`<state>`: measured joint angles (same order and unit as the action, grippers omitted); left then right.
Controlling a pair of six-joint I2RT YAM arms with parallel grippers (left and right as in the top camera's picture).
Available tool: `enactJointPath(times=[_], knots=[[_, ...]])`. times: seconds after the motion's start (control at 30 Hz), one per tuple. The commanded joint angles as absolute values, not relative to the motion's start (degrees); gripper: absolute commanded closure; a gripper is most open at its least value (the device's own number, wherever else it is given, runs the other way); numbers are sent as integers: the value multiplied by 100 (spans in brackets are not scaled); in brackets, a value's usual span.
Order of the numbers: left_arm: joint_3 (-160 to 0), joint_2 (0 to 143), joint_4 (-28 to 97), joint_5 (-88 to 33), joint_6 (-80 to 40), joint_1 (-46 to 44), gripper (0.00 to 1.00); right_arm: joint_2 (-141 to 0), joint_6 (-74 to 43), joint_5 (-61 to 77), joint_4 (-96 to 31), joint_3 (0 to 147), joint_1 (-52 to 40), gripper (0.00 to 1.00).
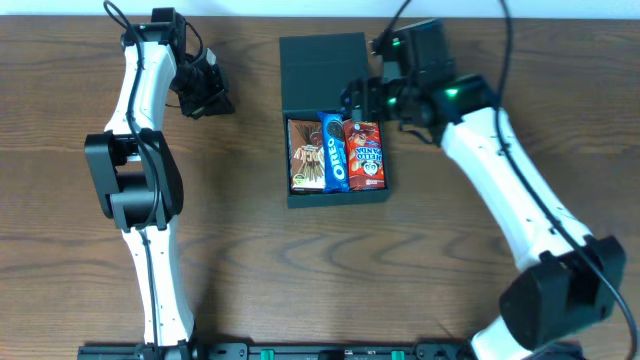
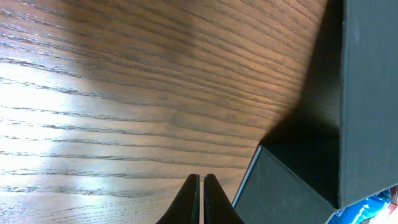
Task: Pack container
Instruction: 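Carry the mints tin over the black box with the right gripper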
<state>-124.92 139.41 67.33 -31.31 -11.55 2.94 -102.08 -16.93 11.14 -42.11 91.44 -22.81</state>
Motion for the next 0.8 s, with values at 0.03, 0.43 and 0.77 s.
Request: enactJointPath(times=[0.03, 0.43, 0.77], knots=[[-12488, 13981, 6777, -3155, -939, 298, 94, -10700, -1693, 1081, -4156, 9214, -2814, 96], [-12488, 13974, 6901, -3133, -722, 303, 94, -10936, 2014, 2681, -4705, 9216, -2987, 99], [-12488, 13974, 6941, -3107, -674, 303, 94, -10940, 4836, 1929, -4882, 9216, -3039, 99]])
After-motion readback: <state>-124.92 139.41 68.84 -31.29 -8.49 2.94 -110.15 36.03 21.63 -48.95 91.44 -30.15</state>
